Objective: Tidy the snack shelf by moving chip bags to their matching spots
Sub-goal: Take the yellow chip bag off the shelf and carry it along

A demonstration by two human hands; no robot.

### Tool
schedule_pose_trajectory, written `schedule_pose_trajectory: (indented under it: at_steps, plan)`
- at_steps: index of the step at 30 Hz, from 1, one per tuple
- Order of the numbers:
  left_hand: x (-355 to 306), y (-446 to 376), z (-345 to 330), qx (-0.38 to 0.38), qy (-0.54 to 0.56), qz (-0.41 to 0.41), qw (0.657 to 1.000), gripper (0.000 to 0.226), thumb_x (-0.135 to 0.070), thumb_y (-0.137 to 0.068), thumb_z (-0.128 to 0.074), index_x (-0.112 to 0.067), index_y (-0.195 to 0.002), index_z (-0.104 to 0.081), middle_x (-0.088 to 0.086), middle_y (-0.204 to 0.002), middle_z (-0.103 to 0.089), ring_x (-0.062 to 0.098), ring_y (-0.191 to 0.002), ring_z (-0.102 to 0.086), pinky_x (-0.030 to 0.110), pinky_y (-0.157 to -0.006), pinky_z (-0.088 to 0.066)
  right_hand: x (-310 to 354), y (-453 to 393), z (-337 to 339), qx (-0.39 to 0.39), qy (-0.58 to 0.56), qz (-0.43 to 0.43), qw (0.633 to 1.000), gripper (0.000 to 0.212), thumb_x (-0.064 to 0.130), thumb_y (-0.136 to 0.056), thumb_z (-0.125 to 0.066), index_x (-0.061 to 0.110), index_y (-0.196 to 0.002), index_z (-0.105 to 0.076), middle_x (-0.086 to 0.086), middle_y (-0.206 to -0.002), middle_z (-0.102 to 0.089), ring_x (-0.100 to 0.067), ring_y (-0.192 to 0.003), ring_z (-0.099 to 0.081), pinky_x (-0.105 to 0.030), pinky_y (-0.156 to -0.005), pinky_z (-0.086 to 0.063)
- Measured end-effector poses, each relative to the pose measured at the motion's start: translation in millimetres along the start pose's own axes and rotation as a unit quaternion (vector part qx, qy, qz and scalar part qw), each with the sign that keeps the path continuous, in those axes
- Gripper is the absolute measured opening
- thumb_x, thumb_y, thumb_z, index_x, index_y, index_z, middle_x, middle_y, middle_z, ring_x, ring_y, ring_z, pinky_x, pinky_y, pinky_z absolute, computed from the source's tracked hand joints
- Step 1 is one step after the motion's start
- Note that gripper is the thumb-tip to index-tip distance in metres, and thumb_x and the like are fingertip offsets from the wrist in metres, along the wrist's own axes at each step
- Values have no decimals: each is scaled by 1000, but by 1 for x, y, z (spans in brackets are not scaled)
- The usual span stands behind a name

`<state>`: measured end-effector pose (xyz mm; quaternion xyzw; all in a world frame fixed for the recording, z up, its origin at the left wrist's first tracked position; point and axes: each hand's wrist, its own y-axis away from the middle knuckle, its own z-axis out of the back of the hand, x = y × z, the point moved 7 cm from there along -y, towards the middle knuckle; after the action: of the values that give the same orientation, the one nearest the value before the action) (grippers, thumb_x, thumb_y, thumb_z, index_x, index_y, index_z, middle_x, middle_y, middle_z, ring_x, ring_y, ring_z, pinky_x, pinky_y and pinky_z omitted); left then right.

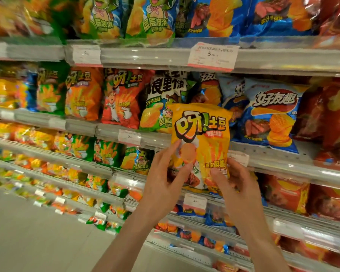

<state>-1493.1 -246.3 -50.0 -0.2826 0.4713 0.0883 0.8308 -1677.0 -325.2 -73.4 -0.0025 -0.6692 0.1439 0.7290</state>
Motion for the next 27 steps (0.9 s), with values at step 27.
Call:
schedule_pose_trajectory:
  at_steps: [27]
  plan:
    - [208, 89, 464, -195, 0, 76, 978, 59, -48, -94, -65, -51, -148, -43, -32, -128, -47, -21, -121, -44, 8, -94, -41, 69, 133, -492, 223, 1, 8, 975, 57, 75, -71, -74, 54, -121, -55, 17, -119, -72, -10, -111, -70, -46, -99, -55]
